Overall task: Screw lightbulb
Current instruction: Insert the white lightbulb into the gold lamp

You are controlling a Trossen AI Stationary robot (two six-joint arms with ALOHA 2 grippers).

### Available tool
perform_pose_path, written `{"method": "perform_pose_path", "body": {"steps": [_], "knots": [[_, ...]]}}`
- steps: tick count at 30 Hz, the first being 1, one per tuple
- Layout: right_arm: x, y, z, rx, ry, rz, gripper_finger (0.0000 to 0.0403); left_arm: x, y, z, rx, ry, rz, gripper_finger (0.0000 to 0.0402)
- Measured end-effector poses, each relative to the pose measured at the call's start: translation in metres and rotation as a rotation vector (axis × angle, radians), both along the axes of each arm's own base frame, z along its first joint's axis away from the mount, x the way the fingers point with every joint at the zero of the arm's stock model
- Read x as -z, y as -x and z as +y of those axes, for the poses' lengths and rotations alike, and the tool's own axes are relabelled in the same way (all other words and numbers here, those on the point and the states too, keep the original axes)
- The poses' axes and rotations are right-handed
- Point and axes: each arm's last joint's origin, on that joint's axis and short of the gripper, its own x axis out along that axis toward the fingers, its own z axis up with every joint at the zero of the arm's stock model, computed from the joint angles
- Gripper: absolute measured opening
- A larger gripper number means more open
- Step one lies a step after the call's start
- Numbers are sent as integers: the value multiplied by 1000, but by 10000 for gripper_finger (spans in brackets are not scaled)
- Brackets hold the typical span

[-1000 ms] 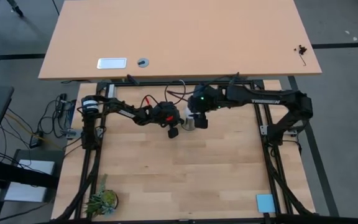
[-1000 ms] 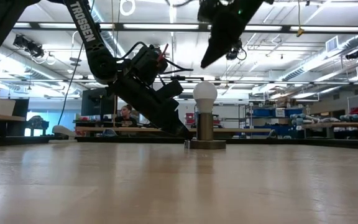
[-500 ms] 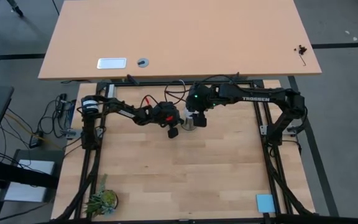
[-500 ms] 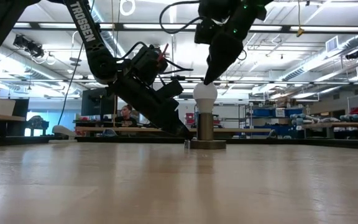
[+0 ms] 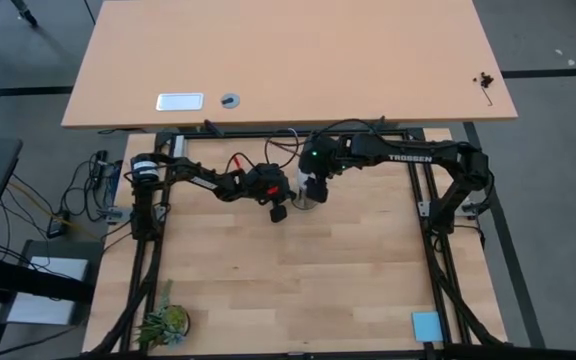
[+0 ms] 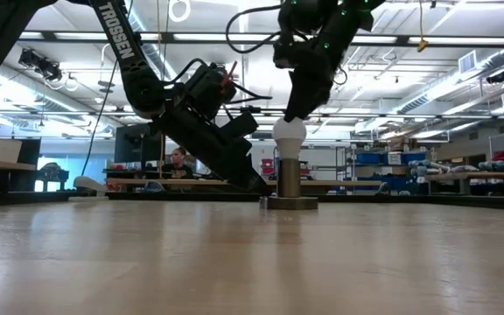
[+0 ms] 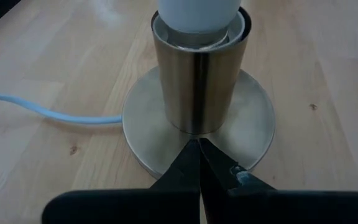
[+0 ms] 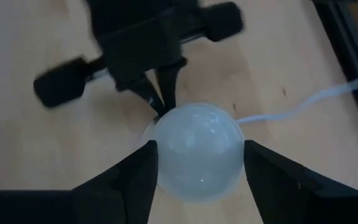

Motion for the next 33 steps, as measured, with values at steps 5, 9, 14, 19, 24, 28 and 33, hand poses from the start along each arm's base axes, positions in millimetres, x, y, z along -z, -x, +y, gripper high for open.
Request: {"method": "perform_pose_path", "body": {"steps": [5,9,14,19,24,28,33], "knots": [[0,-1,4,171,-101,-28,241,0,0,0,0,0,1,0],[0,-3,10,114,-61,-30,264,0,0,0,-1,3,1,0],[-5,-2,15,-32,29,-19,297,0,0,0,-2,3,1,0],[-14,2,20,-276,191,-3,318,0,0,0,-2,3,1,0],[-11,1,15,-369,245,35,317,0,0,0,-2,3,1,0],[-6,0,10,-370,225,37,308,0,0,0,-1,2,-1,0],[1,-5,9,-383,202,39,289,0,0,0,-2,2,-1,0]]}}
